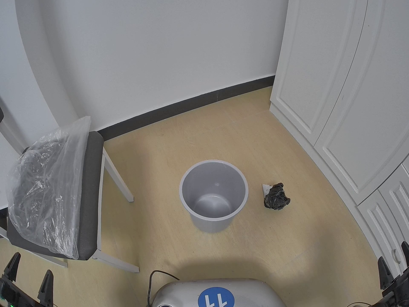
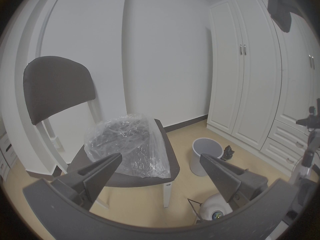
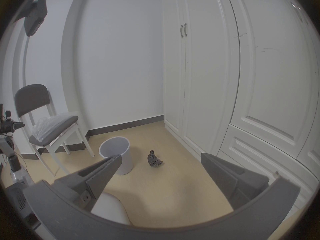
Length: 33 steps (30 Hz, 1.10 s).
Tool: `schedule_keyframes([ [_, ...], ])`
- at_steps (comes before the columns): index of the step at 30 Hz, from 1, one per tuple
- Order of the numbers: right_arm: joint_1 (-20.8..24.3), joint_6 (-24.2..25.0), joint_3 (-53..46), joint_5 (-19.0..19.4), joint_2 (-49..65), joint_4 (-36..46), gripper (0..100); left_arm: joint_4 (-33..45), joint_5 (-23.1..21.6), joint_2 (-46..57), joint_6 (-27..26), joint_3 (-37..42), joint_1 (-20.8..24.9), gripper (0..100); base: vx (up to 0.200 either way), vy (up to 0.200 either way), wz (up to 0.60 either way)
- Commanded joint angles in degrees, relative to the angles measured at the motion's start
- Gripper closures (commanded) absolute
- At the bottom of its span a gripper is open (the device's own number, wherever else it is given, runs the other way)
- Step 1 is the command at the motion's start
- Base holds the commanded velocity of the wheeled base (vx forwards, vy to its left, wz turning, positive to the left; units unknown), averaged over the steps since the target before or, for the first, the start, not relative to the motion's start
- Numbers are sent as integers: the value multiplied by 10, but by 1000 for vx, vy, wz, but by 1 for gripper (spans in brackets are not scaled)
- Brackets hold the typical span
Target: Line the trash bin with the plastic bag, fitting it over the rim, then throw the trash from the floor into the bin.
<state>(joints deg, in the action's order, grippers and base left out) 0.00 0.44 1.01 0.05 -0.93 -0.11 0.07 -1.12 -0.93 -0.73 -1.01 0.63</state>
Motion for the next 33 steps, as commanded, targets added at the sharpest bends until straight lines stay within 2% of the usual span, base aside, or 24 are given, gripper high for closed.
schedule_keyframes([
  [1,2,12,-9,-1,9,-1,0,0,9,9,21,10,1,0,0,0,0],
  [5,1,5,-9,-4,9,-2,0,-3,24,9,28,10,0,0,0,0,0],
  [8,1,-24,31,7,8,-45,0,-22,7,9,-19,10,0,0,0,0,0],
  [11,1,-21,97,30,-23,-56,0,-23,-9,9,-23,10,0,0,0,0,0],
  [15,4,-18,99,29,-63,-47,0,-35,-10,9,-23,7,-1,0,0,0,0],
  [16,5,-10,98,29,-72,-48,0,-55,-13,9,-11,-14,0,0,0,0,0],
  [18,6,12,105,29,-88,-50,0,-83,-34,-10,64,-102,8,0,0,0,0],
  [20,6,17,113,33,-110,-54,0,-60,-52,-47,105,-160,21,0,0,0,0],
  [22,6,9,126,33,-133,-55,0,-24,-55,-74,52,-181,22,0,0,0,0],
  [23,6,7,128,34,-135,-55,0,-22,-56,-76,47,-181,22,0,0,0,0],
  [24,7,-6,151,33,-173,-55,0,1,-54,-113,-3,-189,23,0,0,0,0],
  [25,5,-12,165,31,-200,-55,0,4,-54,-142,-18,-193,23,0,0,0,0],
  [30,1,-5,210,26,-315,-78,0,3,-54,-273,-19,-219,18,0,0,0,0],
  [32,1,6,218,22,-349,-105,0,-4,-53,-314,-19,-222,18,0,0,0,0],
  [33,4,12,223,11,-400,-160,0,-31,-50,-372,-24,-229,19,0,0,0,0],
])
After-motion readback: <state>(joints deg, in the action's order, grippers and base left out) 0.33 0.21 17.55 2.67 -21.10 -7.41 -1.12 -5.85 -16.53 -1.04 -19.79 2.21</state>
